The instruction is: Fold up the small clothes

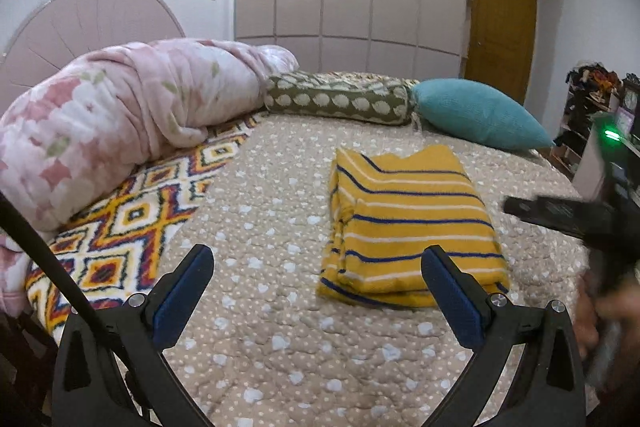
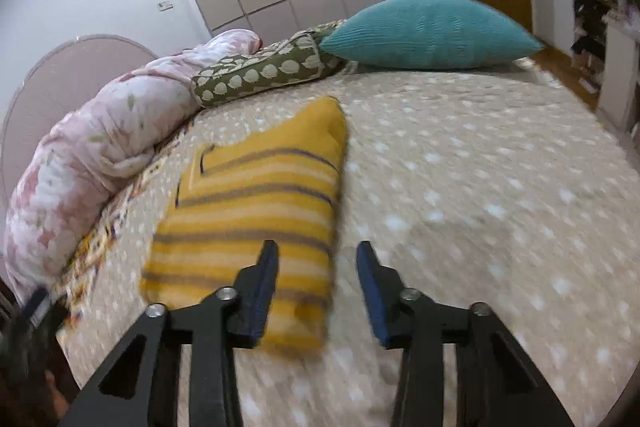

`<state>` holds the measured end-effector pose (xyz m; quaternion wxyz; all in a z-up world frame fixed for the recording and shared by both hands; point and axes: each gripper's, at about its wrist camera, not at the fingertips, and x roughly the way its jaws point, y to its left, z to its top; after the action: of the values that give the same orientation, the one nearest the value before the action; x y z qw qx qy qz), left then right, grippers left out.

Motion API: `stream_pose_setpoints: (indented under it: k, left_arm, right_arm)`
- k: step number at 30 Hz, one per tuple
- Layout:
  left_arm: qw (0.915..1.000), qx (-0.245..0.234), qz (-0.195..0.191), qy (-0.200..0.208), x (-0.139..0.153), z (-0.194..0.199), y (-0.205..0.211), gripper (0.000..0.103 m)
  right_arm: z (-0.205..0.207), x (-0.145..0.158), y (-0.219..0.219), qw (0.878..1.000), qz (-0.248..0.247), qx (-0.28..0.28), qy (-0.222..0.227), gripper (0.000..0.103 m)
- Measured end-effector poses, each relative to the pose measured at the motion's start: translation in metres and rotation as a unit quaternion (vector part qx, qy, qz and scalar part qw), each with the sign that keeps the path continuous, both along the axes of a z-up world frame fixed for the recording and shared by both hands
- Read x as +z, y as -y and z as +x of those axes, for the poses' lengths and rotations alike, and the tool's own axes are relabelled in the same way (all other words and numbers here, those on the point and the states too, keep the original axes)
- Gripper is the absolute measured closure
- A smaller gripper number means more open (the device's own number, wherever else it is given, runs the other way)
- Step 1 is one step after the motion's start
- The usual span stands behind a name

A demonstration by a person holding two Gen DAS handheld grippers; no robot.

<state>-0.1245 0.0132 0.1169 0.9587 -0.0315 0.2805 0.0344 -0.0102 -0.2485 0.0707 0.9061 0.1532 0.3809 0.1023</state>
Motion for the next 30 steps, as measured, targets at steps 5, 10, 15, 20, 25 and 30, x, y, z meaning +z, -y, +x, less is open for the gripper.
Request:
stream_pose_setpoints:
  k: [5, 10, 15, 20, 25, 30]
  left_arm:
    - [0.9992, 0.019, -0.002, 0.035, 0.014, -0.014, -0.014, 0.0]
    - [0.9986, 0.02, -0.025, 0.042, 0.015, -0.018, -0.027, 0.0]
    - [0.9988, 0.008, -0.045, 0.016, 0.009, -0.012, -0.028, 0.0]
    - [0.9991, 0.025, -0.03, 0.015, 0.008, -0.014, -0.033, 0.0]
    - [0.9987, 0.04, -0.018, 0.027, 0.01, -0.019, -0.039, 0.0]
    - [0.9985, 0.036, -0.005, 0.04, 0.018, -0.025, -0.032, 0.0]
  right_arm:
    - [0.068, -0.029, -0.025, 0.996, 0.046, 0.036, -0.07, 0.065]
    - [0.072, -0.021, -0.038, 0.997, -0.001, 0.044, -0.069, 0.063]
    - [0.071, 0.004, -0.065, 0.996, 0.019, 0.083, -0.039, 0.063]
    - [0.102, -0.022, -0.105, 0.987, 0.083, 0.109, -0.085, 0.062]
    - [0.093, -0.023, -0.139, 0.982, 0.073, 0.151, -0.08, 0.053]
    - [0.046, 0.004, -0.117, 0.981, 0.085, 0.167, -0.049, 0.052]
